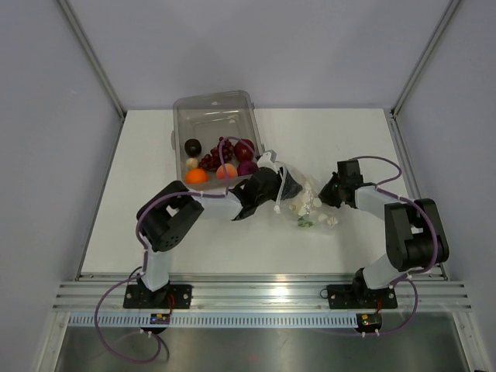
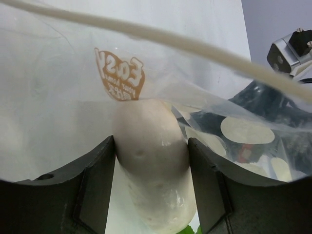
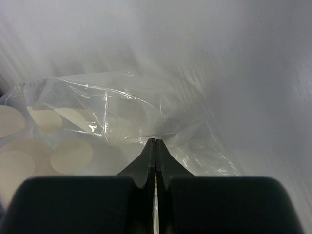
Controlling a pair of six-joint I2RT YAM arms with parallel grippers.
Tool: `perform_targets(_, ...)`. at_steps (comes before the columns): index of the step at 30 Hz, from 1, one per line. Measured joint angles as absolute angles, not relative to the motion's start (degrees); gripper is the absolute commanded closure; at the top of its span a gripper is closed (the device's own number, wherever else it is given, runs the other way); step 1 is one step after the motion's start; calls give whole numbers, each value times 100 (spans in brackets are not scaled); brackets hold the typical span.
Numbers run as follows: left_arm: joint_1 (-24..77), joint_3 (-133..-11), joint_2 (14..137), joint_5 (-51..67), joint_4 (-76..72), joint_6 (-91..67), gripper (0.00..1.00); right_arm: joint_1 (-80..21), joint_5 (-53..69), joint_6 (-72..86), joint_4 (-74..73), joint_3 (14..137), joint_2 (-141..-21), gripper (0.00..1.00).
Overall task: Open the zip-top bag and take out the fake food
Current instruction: Pick up the fake fruit from the zipper food storage bag.
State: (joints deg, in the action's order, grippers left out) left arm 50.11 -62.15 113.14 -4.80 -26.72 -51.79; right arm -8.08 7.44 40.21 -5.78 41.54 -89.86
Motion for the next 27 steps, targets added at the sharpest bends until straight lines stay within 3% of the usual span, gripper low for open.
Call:
perform_targets(13,4871,-6263,10643,-827,-1428,-4915,69,-808,19,4209,-637,4064,-8281,100)
perform_targets(15,4807,-6263,10606,-825,-1288,-4888,69,-808,-47,4219,-681,4047,-8217,90)
perform_targets(16,4783,-6265,10600,-827,-1258,-4884,69,-808,-56,4217,-711,4047,-8191,80)
perform_targets(17,4757,-6276,10600,-829,-1208,-4882,69,-808,-58,4206,-749,4047,-8145,54)
perform_targets(19,4737,-6298,10600,-834,-1142,-4860,69,-808,-58,4165,-858,4034,-7955,32)
perform_targets(21,4740,-6366,10606,-829,-1076,-4840,69,-808,-58,4051,-891,3938,-7575,22)
perform_targets(27,4716,-6816,10875,-810,-1055,-4775,69,-808,47,3852,-958,3634,-6143,19)
